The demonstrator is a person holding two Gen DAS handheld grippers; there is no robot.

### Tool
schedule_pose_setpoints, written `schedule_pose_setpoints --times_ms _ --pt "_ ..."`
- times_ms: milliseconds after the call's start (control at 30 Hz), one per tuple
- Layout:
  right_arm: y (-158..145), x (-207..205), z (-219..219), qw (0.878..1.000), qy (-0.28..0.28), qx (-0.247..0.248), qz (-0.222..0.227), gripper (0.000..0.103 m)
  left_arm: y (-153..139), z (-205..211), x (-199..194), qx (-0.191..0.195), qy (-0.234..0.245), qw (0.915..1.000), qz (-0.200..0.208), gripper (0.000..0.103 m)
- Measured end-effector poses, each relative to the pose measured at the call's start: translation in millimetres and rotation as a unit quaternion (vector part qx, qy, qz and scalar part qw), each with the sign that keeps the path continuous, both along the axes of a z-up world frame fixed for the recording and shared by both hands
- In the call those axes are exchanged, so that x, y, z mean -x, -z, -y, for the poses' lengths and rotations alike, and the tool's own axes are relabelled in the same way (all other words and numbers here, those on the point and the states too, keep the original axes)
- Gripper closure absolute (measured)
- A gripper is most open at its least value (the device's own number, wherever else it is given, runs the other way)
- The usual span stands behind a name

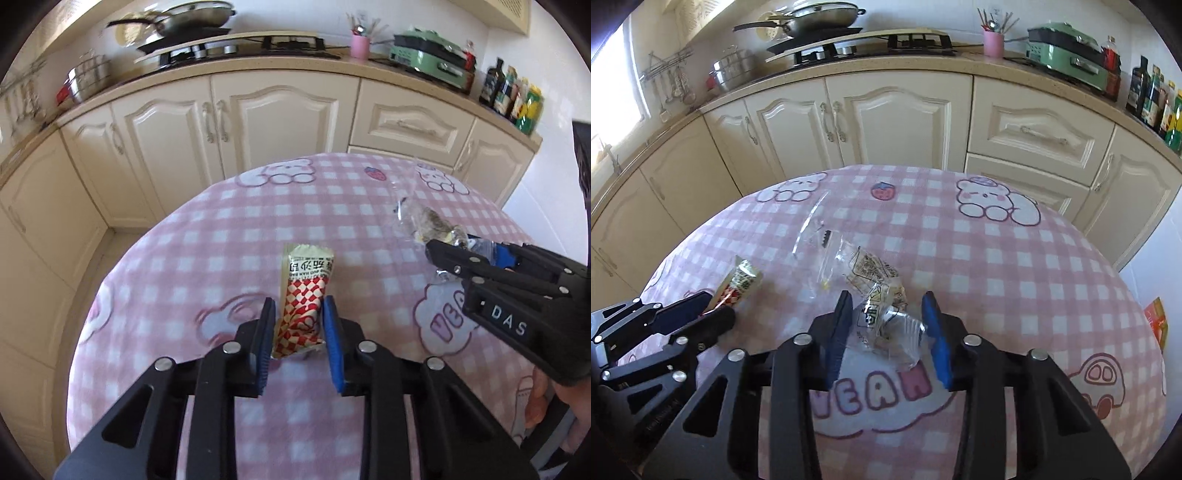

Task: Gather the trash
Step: 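Grasp the red-white wrapper with the left tool while the right grasps the clear plastic wrapper, then carry red-white wrapper and clear wrapper over the blue bucket and open both tools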

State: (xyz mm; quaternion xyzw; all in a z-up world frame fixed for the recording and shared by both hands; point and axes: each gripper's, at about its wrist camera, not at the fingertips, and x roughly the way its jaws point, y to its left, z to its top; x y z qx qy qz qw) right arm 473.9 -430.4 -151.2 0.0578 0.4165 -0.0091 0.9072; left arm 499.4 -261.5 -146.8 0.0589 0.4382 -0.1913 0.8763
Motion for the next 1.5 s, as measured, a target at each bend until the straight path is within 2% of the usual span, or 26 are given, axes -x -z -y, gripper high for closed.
schedule_pose_setpoints --times_ms 200,267,533,833,967,1167,1300,1500 --pt "-24.7 33.2 -40.5 0.999 -0.032 -0.013 0.035 0.072 -18.3 -62.8 35.6 0.028 -0.047 0.9984 0.011 0.078" --pt "-35.1 45.2 -61.6 0.997 -0.049 -0.022 0.046 0.076 -25.8 -81.7 51.2 0.034 -0.059 0.9975 0.017 0.078" --pt "-65.0 97.3 -160.2 0.990 -0.114 -0.036 0.073 0.077 -49.2 -159.8 114.0 0.059 -0.104 0.9921 0.037 0.078" --pt "-63.3 123.7 -267.9 0.981 -0.173 -0.057 0.067 0.077 -52.1 -273.9 169.7 0.077 -0.171 0.9812 0.046 0.078" --pt "-51.3 126.4 -322.6 0.976 -0.200 -0.059 0.055 0.077 -43.8 -319.3 181.2 0.077 -0.203 0.9751 0.044 0.078" --pt "-25.1 123.9 -394.2 0.969 -0.239 -0.051 0.031 0.077 -15.1 -381.9 189.2 0.072 -0.247 0.9659 0.027 0.078" --pt "0.9 117.7 -427.7 0.966 -0.253 -0.048 0.009 0.077 12.8 -418.5 186.9 0.072 -0.272 0.9595 0.004 0.078" --pt "46.3 104.4 -461.7 0.964 -0.262 -0.044 -0.029 0.077 65.8 -448.6 174.2 0.070 -0.294 0.9524 -0.040 0.078"
